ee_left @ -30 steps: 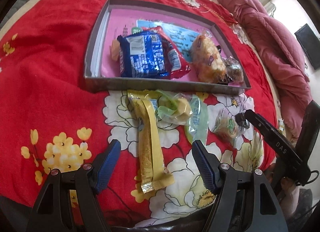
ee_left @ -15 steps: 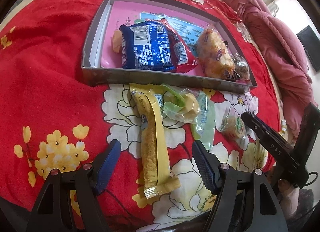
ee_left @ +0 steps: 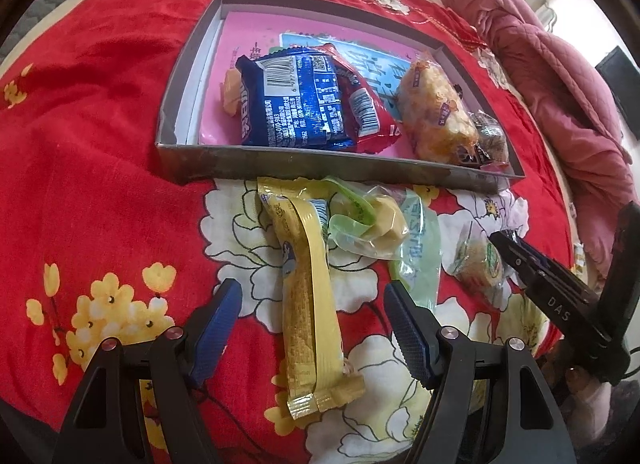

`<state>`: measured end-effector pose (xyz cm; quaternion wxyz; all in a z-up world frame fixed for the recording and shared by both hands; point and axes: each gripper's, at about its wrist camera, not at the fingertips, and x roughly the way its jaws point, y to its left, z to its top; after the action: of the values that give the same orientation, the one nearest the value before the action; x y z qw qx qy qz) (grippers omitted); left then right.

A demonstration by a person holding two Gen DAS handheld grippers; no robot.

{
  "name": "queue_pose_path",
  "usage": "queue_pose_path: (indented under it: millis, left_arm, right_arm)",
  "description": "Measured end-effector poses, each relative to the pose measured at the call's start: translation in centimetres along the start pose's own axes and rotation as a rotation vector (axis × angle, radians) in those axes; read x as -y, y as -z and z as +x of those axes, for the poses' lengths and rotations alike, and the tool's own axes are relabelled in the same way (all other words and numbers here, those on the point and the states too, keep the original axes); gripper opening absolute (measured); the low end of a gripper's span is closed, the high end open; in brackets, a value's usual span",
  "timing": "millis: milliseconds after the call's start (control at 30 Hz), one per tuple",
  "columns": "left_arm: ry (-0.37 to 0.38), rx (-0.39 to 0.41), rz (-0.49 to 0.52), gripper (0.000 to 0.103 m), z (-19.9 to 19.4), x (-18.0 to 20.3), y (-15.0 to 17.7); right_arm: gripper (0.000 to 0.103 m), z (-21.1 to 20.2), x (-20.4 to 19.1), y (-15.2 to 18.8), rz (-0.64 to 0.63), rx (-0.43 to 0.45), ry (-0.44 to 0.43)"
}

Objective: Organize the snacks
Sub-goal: 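Grasp the dark chocolate cake with the right gripper while the left gripper grasps the yellow wafer bar, then lift both held snacks and carry them over the grey tray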

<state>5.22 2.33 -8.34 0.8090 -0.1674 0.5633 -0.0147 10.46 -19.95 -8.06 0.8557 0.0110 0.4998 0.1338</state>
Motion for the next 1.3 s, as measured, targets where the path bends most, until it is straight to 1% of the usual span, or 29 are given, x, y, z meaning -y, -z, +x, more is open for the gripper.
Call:
queue_pose_path:
  millis: [67,100,167,200,233,267,367,500,567,733,900,1000,1067,1300]
  left_arm:
    - [-0.027,0.009,0.011,0.062,0.2,0.1,0.0]
    - [-0.039,0.012,0.014,0.06,0.3,0.1,0.0]
    - [-0.055,0.023,0.018,0.049,0.3,0.0,0.0]
    - [-0.064,0.027,0.021,0.046,0.3,0.0,-0.1]
    - [-0.075,0.031,0.024,0.038,0.3,-0.1,-0.1]
    - [-0.082,0.033,0.029,0.033,0.3,-0.1,-0.2]
    - [-0.097,0.034,0.049,0.028,0.4,0.0,-0.2]
    - [-0.075,0.032,0.031,0.02,0.2,-0.5,-0.4]
    - [-0.068,0.037,0.022,0.019,-0.1,-0.7,-0.4]
    - [-0.06,0.048,-0.001,0.018,-1.2,-1.1,-0.3]
    - [-0.042,0.09,-0.018,0.018,-3.2,-1.3,-0.7]
    - [-0.032,0.132,-0.021,0.018,-4.4,-1.4,-1.1]
    - [-0.039,0.152,-0.014,0.018,-5.0,-1.4,-1.2]
    - [-0.033,0.187,-0.02,0.018,-5.9,-1.2,-1.7]
  right_arm:
    - [0.03,0.0,0.0,-0.1,0.001,0.002,0.0]
    - [0.03,0.0,0.0,-0.1,0.002,0.002,-0.002]
    - [0.03,0.0,0.1,-0.1,0.006,0.002,-0.005]
    - [0.03,0.0,0.1,-0.2,0.008,0.003,-0.006]
    - [0.03,0.1,0.2,-0.2,0.009,0.003,-0.007]
    - [0.03,0.1,0.2,-0.2,0.01,0.003,-0.008]
    - [0.029,0.1,0.3,-0.3,0.018,0.005,-0.016]
    - [0.029,0.0,0.4,-0.3,0.023,0.01,-0.022]
    - [0.029,-0.1,0.5,-0.3,0.027,0.016,-0.025]
    - [0.029,-0.9,0.6,-0.5,0.032,0.052,-0.038]
    - [0.029,-1.7,0.3,-0.9,0.025,0.092,-0.056]
    - [0.029,-2.3,0.2,-1.1,0.018,0.118,-0.068]
    - [0.029,-2.6,0.0,-1.2,0.01,0.132,-0.073]
    - [0.029,-3.2,-0.3,-1.6,-0.001,0.166,-0.089]
